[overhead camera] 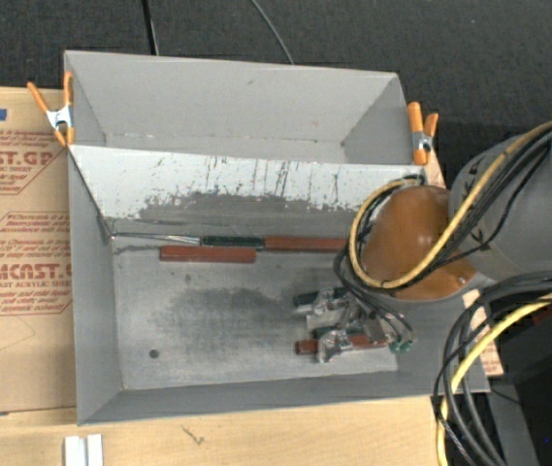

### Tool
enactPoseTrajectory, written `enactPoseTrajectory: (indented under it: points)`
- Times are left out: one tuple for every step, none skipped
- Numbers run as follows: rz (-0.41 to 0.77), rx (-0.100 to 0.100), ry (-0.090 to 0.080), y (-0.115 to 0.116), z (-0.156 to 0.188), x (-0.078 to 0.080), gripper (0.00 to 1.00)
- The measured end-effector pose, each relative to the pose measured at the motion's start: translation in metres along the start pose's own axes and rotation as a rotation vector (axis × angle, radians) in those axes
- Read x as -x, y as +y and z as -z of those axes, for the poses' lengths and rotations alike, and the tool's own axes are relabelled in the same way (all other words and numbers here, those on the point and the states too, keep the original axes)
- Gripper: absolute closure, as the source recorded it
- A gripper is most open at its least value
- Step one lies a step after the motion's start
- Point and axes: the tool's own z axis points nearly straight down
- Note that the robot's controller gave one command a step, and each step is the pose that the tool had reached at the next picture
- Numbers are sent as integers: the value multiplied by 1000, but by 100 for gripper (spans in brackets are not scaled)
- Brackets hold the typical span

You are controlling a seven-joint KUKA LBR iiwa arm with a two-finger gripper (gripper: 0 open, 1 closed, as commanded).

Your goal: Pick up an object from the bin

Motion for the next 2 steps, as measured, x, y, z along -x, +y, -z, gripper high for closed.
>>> enactPoseTrajectory:
  points:
    - [0,0,0,0,0,0,100]
    - [12,15,28,-56,8,3,100]
